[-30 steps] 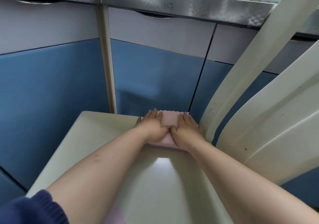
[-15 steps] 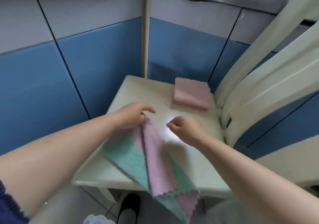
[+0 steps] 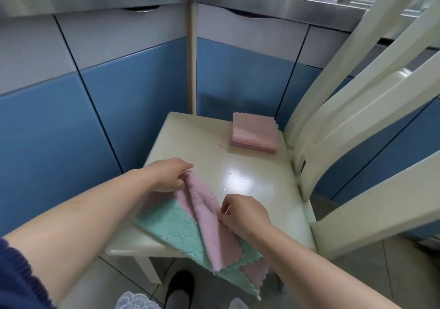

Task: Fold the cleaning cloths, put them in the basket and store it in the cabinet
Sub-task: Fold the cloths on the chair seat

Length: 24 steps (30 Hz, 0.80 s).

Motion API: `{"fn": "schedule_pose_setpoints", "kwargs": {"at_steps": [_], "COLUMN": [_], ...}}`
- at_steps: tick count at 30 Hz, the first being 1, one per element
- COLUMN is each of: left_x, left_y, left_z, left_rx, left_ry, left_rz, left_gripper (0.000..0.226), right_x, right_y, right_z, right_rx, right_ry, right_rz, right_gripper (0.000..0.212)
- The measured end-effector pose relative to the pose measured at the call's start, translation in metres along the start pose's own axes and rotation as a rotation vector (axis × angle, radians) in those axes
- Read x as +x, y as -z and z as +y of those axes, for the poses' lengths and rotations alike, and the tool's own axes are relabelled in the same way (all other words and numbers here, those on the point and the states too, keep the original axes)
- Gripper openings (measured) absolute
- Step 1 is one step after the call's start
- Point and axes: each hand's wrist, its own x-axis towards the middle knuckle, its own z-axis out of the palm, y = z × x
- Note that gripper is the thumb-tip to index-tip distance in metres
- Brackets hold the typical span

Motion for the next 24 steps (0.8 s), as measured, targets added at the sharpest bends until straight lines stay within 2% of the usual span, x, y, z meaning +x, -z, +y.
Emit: {"fn": "schedule_pose_setpoints", "kwargs": {"at_steps": [3,10,12,15,18,21,24], "left_x": [0.001,0.006,0.006,0.013,0.028,0.045,0.051], "left_y": [0.008,0.006,0.011,0.018,0.020,0.015,0.007], "left_z": [-0.001,-0.012,-0.016,-0.026,-0.031,-0.033,-0.028], "left_rx": [-0.090,0.070,0.022,-0.065,-0.093,-0.136,-0.184], "left_ry": [-0.009,-0.015,-0.007,0.015,0.054,0.095,0.121], "left_rz": [0.015,0.052,0.125,0.334,0.467,0.497,0.469], "left_gripper": [0.051,0.012,0.015,0.004,0.007,0.011,0.040], "right_x": [0.006,0.022,0.034,0.062,0.091,0.115,0.120], "right_y": [0.001,0.027,0.040,0.059,0.068,0.064,0.054], "right_z": [0.004,0.006,0.010,0.018,0.025,0.029,0.028], "right_rx": [0.023,0.106,0.077,0.028,-0.143,-0.257,-0.307], "right_ry": [0.010,0.000,0.015,0.057,0.104,0.109,0.122], "right_rz": [0.082,0.157,0.193,0.251,0.306,0.329,0.351], "right_gripper": [0.014,0.010,0.016,0.015,0.016,0.021,0.029]}}
